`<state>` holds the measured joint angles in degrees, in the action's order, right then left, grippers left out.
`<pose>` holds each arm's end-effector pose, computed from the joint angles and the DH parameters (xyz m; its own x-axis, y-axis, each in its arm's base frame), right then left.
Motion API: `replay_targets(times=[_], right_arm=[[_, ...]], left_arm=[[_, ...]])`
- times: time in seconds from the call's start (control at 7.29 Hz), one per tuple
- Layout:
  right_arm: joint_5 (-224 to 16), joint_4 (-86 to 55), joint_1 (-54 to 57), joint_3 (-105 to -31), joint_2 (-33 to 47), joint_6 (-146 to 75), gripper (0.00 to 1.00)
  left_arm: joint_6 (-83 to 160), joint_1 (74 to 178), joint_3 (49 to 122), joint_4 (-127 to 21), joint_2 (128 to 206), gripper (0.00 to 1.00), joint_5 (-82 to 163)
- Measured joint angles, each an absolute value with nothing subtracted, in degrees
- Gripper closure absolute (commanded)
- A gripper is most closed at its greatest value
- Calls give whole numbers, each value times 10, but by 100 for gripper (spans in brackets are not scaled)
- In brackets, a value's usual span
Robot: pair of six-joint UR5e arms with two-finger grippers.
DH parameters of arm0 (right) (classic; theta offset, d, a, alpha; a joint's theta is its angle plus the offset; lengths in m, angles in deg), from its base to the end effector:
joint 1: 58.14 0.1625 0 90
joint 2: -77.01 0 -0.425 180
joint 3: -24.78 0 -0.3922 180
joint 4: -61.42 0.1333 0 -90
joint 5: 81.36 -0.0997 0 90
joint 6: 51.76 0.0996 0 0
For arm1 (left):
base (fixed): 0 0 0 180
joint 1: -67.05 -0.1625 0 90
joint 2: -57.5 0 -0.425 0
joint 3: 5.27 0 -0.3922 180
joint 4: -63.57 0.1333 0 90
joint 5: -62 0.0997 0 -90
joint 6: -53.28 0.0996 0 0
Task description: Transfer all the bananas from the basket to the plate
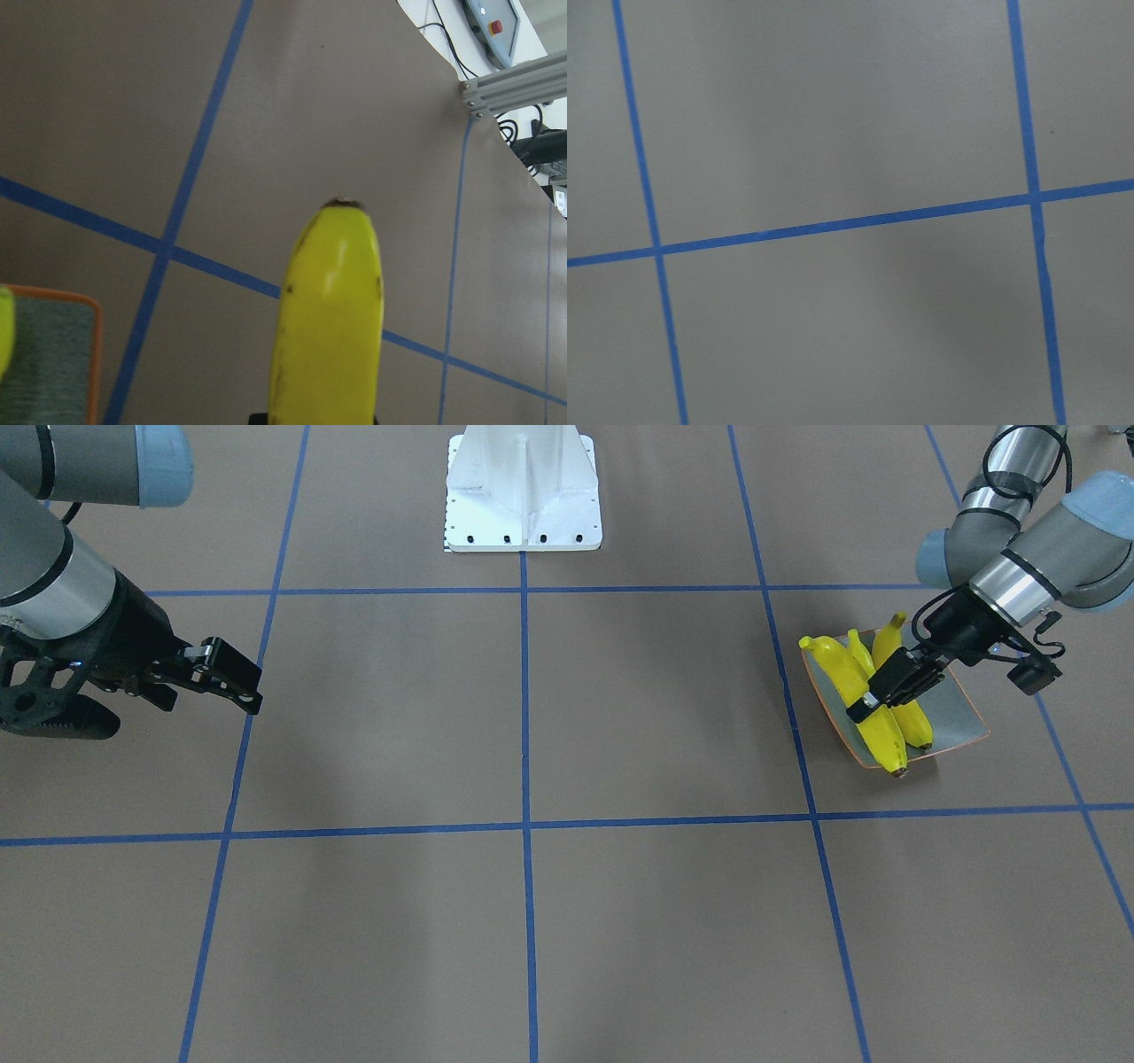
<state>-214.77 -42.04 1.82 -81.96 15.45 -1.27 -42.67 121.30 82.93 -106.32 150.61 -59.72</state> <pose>-0.2451 -0.5533 0.2671 0.6136 0.1378 0.7775 -0.0747 0.9904 -0.1165 0.2347 -0.4645 0.4923 0.0488 -0.2187 -0.9746 0.3940 0.9008 -0.1824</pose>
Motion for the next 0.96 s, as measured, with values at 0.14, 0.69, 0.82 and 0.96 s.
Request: replay_targets(times=[0.14, 0.69, 0.82, 0.96], right_arm=[[-2145, -420, 20, -819, 151, -19, 0], [-2137, -420, 19, -813, 147, -26, 0], [-2135, -420, 18, -813, 146, -26, 0], [-2134, -420, 17, -813, 145, -27, 0]], left_arm=[[-412, 1211, 826, -1063, 1496, 100, -592], [-384, 1202, 811, -1062, 1486, 100, -589], [-383, 1196, 808, -1062, 1486, 100, -589], [-383, 1189, 807, -1061, 1486, 100, -589]])
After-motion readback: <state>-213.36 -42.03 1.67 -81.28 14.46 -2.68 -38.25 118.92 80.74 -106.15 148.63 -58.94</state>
